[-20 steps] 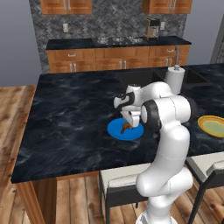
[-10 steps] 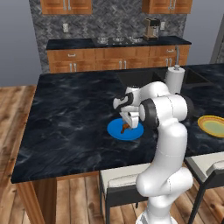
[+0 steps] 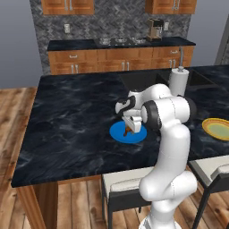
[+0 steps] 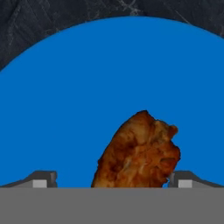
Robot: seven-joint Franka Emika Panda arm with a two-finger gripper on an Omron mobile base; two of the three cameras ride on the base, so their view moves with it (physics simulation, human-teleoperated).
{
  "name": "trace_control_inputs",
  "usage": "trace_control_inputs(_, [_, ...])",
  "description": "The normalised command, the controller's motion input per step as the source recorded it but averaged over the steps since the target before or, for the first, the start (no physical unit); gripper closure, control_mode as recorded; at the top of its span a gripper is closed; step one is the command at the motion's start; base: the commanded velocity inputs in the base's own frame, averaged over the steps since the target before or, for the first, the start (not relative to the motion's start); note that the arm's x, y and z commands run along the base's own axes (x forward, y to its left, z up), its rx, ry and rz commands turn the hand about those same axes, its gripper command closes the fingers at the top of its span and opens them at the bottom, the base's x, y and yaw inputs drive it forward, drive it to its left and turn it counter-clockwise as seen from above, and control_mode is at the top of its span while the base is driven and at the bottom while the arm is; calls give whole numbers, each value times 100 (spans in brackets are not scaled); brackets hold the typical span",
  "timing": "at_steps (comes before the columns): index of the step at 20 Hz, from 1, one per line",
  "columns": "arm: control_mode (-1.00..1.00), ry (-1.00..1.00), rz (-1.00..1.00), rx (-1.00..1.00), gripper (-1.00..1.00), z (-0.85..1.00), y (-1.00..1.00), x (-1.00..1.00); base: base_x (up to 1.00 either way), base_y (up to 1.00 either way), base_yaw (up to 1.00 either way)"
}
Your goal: Pick the chicken drumstick and corn from their plates and place them in the bowl. Then put the bowl in the fridge.
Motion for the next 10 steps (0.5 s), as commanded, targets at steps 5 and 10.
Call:
trace_control_inputs(5, [-100, 2, 0, 0, -100, -22, 0, 0, 0, 0, 0])
trace_control_inputs(10, [-100, 0, 0, 0, 100, -23, 2, -6, 0, 0, 0])
